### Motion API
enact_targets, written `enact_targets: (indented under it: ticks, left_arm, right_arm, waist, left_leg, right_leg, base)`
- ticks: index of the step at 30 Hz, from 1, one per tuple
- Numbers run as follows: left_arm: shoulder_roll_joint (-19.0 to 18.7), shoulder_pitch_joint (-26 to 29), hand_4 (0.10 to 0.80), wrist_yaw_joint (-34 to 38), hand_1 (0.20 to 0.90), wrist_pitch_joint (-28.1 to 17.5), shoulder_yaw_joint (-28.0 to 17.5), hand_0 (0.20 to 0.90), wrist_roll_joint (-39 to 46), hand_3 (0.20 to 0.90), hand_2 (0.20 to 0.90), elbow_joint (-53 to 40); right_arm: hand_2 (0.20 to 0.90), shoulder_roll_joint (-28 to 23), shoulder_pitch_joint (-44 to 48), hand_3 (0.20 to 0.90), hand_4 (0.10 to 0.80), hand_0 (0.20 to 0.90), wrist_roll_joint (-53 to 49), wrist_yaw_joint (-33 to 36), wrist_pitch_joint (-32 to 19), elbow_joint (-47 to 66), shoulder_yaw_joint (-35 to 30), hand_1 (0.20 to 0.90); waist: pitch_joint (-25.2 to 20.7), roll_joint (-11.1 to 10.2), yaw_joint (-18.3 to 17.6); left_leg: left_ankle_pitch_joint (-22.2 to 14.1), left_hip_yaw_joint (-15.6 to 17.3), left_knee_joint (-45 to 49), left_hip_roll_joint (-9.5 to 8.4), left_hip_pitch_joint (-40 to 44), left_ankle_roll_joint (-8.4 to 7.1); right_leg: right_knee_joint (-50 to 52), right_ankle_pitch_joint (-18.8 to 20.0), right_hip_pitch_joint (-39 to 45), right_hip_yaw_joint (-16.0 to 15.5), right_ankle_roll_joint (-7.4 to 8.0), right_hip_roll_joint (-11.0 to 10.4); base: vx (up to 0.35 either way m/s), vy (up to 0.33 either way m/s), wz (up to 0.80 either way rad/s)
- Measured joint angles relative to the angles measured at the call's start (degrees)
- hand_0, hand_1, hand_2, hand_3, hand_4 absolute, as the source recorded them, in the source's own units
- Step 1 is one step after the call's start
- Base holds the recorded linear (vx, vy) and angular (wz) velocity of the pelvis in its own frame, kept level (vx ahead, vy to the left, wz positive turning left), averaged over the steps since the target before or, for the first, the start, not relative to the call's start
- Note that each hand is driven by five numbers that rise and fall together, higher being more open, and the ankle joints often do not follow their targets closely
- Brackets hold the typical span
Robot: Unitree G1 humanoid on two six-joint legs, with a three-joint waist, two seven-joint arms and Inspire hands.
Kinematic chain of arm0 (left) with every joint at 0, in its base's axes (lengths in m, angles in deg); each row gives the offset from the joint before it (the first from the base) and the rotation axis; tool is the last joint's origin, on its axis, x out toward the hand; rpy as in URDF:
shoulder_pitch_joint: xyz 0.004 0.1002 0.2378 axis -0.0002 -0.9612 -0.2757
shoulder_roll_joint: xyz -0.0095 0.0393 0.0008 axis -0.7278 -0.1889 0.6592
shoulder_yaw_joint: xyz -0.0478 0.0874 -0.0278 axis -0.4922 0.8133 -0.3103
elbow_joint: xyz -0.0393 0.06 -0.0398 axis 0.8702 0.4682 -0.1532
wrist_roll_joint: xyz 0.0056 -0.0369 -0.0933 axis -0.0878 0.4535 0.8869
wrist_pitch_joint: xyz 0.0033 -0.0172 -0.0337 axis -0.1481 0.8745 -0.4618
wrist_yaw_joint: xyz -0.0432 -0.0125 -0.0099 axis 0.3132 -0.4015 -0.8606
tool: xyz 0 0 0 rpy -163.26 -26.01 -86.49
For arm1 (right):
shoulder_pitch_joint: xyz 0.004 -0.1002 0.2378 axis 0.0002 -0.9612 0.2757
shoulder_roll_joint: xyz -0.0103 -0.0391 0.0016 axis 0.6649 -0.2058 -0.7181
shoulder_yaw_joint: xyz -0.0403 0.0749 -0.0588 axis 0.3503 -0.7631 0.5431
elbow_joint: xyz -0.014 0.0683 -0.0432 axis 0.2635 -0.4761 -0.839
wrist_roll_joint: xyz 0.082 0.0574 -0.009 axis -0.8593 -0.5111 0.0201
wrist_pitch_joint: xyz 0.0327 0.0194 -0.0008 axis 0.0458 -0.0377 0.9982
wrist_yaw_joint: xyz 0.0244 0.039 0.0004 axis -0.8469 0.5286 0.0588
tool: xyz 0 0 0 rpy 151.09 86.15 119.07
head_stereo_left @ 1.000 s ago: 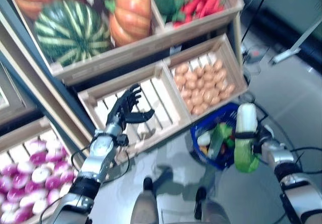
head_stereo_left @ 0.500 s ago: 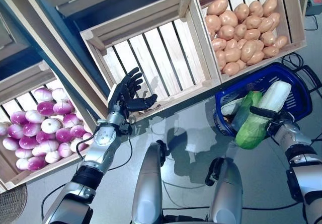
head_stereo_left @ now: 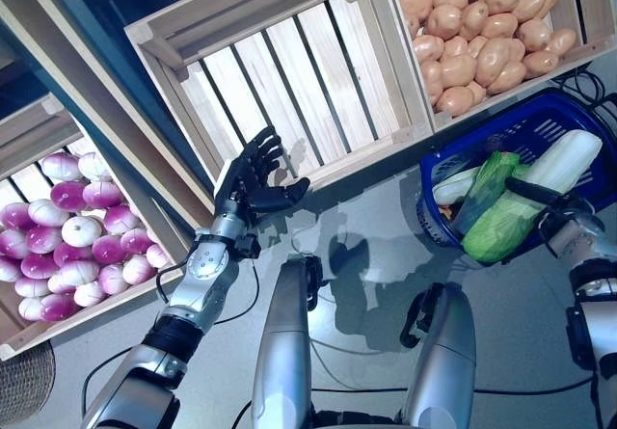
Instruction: Put vegetables into the basket
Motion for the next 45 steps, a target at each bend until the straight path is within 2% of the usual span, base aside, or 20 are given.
enact_targets:
  ticks: [6, 14, 20, 21, 25, 30, 31, 35, 36, 38, 42, 45]
  left_arm:
    - [-1.88, 0.18, 0.800, -0.14, 0.900, -0.70, -0.08, 0.900, 1.18, 0.900, 0.900, -0.03]
    - [-2.02, 0.32, 0.800, -0.58, 0.900, -0.75, -0.10, 0.900, 2.13, 0.900, 0.900, -0.12]
    - [-3.15, 0.25, 0.800, -1.68, 0.900, -0.75, -0.33, 0.900, 2.22, 0.900, 0.900, -0.12]
    - [-3.42, 0.27, 0.800, -1.83, 0.900, -0.75, -0.38, 0.900, 2.22, 0.900, 0.900, -0.14]
    - [-3.49, 0.11, 0.800, -2.27, 0.900, -0.65, -0.46, 0.900, 2.16, 0.900, 0.900, 0.01]
    - [-2.89, -0.94, 0.800, -3.51, 0.900, 0.44, -2.35, 0.900, 1.06, 0.900, 0.900, 0.35]
    - [-1.77, -1.62, 0.800, -3.45, 0.900, 1.50, -3.02, 0.900, 0.92, 0.900, 0.900, 0.50]
    - [3.22, -7.95, 0.800, -3.55, 0.900, 2.73, -3.34, 0.900, -0.71, 0.900, 0.900, 0.89]
    - [5.55, -11.38, 0.800, -3.56, 0.900, 2.76, -4.23, 0.900, -1.58, 0.900, 0.900, 1.08]
    - [6.15, -15.50, 0.800, -3.82, 0.900, 3.21, -3.24, 0.900, -2.73, 0.900, 0.900, 1.33]
    - [7.66, -22.35, 0.800, -4.54, 0.900, 3.21, -3.57, 0.900, -4.88, 0.900, 0.900, 1.63]
    - [9.60, -28.09, 0.800, -4.54, 0.900, 3.15, -4.23, 0.900, -6.53, 0.900, 0.900, 3.38]
  right_arm:
    - [0.900, -1.62, 0.13, 0.900, 0.800, 0.900, 0.05, 0.00, 0.00, -0.01, -0.02, 0.900]
    - [0.900, -2.00, 0.17, 0.900, 0.800, 0.900, 0.45, -0.29, 0.05, 0.00, 0.02, 0.900]
    - [0.900, -2.96, 0.09, 0.900, 0.800, 0.900, 2.64, -1.49, 0.29, -0.02, 0.03, 0.900]
    - [0.900, -2.96, 0.09, 0.900, 0.800, 0.900, 2.66, -1.74, 0.30, 0.12, -0.03, 0.900]
    - [0.900, -1.96, -0.09, 0.900, 0.800, 0.900, 2.68, -2.78, 0.36, 0.27, 0.00, 0.900]
    - [0.900, 5.56, -6.83, 0.900, 0.800, 0.900, 2.59, -5.81, 0.18, 2.75, -0.15, 0.900]
    - [0.900, 7.50, -8.41, 0.900, 0.800, 0.900, 2.44, -6.57, 0.16, 2.91, -0.41, 0.900]
    - [0.900, 14.95, -17.83, 0.900, 0.800, 0.900, 2.00, -8.09, -0.69, 6.51, -0.79, 0.900]
    - [0.900, 18.22, -23.25, 0.900, 0.800, 0.900, 1.45, -8.21, -3.37, 11.21, -2.52, 0.900]
    - [0.900, 21.53, -28.09, 0.900, 0.800, 0.900, -0.26, -9.58, -3.78, 12.93, -1.97, 0.900]
    - [0.900, 27.81, -40.19, 0.900, 0.800, 0.900, -2.77, -9.34, -7.10, 23.43, -1.58, 0.900]
    - [0.900, 33.79, -49.35, 0.900, 0.800, 0.900, -2.84, -8.97, -9.88, 32.73, 2.15, 0.900]
  waist:
    - [0.00, 0.00, 0.00]
    - [-0.05, -0.06, -0.01]
    - [-0.41, -0.76, 0.26]
    - [-0.48, -0.88, 0.38]
    - [-0.52, -1.27, 0.72]
    - [-4.56, -4.57, 0.93]
    - [-5.15, -4.79, 0.96]
    - [-12.53, -5.54, 0.82]
    - [-14.35, -5.74, 0.70]
    - [-18.36, -6.52, 0.21]
    - [-20.90, -6.69, -0.12]
    - [-22.28, -6.51, -1.49]
  left_leg:
    - [-0.21, 0.04, 0.06, 0.56, 0.16, -0.17]
    - [-0.40, 0.09, -1.59, 0.81, 3.29, -0.19]
    - [0.17, 1.56, -7.76, 1.78, 9.69, -0.19]
    - [0.73, 1.80, -9.36, 1.89, 10.72, -0.70]
    - [2.53, 3.22, -17.22, 2.26, 17.52, -0.95]
    - [6.69, 4.84, -31.82, 2.33, 28.93, -1.99]
    - [8.12, 4.87, -36.01, 2.35, 32.61, -2.34]
    - [12.00, 5.61, -49.80, 1.67, 41.78, -3.20]
    - [13.48, 6.26, -54.80, 1.33, 45.93, -3.34]
    - [13.85, 6.30, -58.16, 0.48, 47.99, -3.48]
    - [14.65, 6.62, -63.07, -0.32, 52.28, -3.66]
    - [15.05, 7.37, -65.90, -0.38, 55.25, -3.69]
  right_leg:
    - [-0.08, -0.06, 0.09, -0.06, -0.11, 0.45]
    - [-2.24, -0.06, 3.73, -1.14, -0.17, 0.47]
    - [-8.95, 0.68, 10.68, -3.54, 0.47, 0.71]
    - [-10.74, 1.57, 11.78, -4.07, 1.02, 1.02]
    - [-19.32, 4.61, 18.21, -5.61, 1.35, 2.39]
    - [-34.30, 9.27, 29.08, -8.33, 1.31, 5.16]
    - [-39.26, 11.16, 32.89, -9.24, 1.45, 6.27]
    - [-55.85, 17.64, 42.34, -10.37, 2.19, 9.59]
    - [-62.44, 20.45, 46.94, -10.74, 2.32, 10.61]
    - [-67.00, 21.53, 49.25, -10.67, 2.89, 10.64]
    - [-70.63, 22.54, 52.57, -10.63, 2.75, 10.66]
    - [-70.71, 22.54, 53.81, -10.41, 2.75, 10.71]
  base:
    - [0.027, -0.004, -0.04]
    - [0.042, 0.001, 0.01]
    - [0.052, -0.004, 0.02]
    - [-0.005, 0.005, -0.04]
    - [0.117, 0.000, -0.12]
    - [0.208, -0.030, -0.10]
    - [0.223, -0.008, -0.14]
    - [0.290, 0.029, -0.17]
    - [0.113, 0.025, -0.13]
    - [0.141, 0.040, -0.10]
    - [0.093, 0.044, -0.06]
    - [0.039, 0.048, -0.08]
